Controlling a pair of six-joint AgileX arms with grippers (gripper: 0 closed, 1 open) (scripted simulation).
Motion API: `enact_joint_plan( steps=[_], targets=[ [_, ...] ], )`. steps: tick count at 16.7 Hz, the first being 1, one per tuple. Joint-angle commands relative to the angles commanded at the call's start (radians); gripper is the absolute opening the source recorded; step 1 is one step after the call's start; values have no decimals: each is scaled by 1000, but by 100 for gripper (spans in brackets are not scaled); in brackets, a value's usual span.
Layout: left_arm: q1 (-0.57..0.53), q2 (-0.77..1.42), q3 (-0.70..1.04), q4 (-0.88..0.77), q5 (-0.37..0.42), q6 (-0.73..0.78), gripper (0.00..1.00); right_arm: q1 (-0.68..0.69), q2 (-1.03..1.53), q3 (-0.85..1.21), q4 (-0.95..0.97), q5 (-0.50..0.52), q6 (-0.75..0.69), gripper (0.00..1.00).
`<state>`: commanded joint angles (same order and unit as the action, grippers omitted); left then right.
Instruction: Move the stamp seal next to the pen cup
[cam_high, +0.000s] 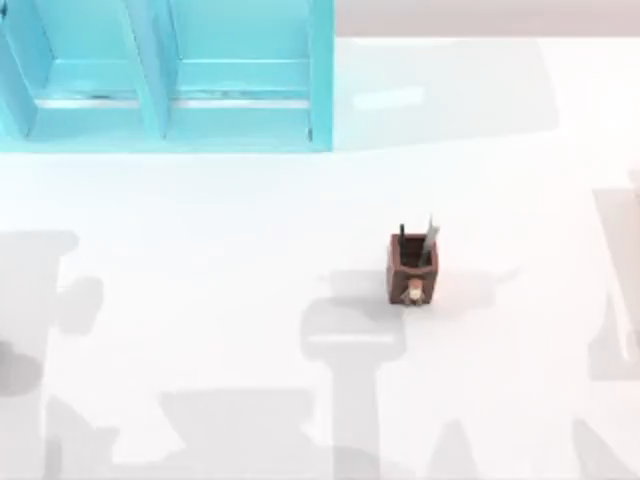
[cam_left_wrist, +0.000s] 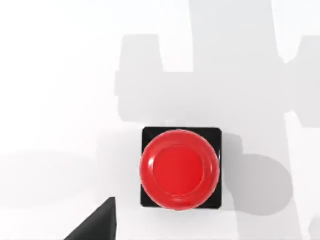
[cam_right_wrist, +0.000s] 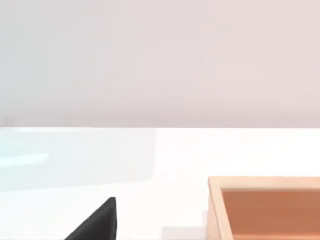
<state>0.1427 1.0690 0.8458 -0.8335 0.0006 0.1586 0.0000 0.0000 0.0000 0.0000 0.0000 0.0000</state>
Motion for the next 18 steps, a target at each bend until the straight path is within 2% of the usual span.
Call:
enact_joint_plan(
  steps=[5, 9, 18],
  targets=[
    [51, 362, 303, -287, -1, 55, 100, 0, 0, 0, 0, 0, 0, 100],
    [75, 526, 450, -415, 0, 80, 100, 0, 0, 0, 0, 0, 0, 100],
    [76, 559, 435, -395, 0, 82, 100, 0, 0, 0, 0, 0, 0, 100]
  ],
)
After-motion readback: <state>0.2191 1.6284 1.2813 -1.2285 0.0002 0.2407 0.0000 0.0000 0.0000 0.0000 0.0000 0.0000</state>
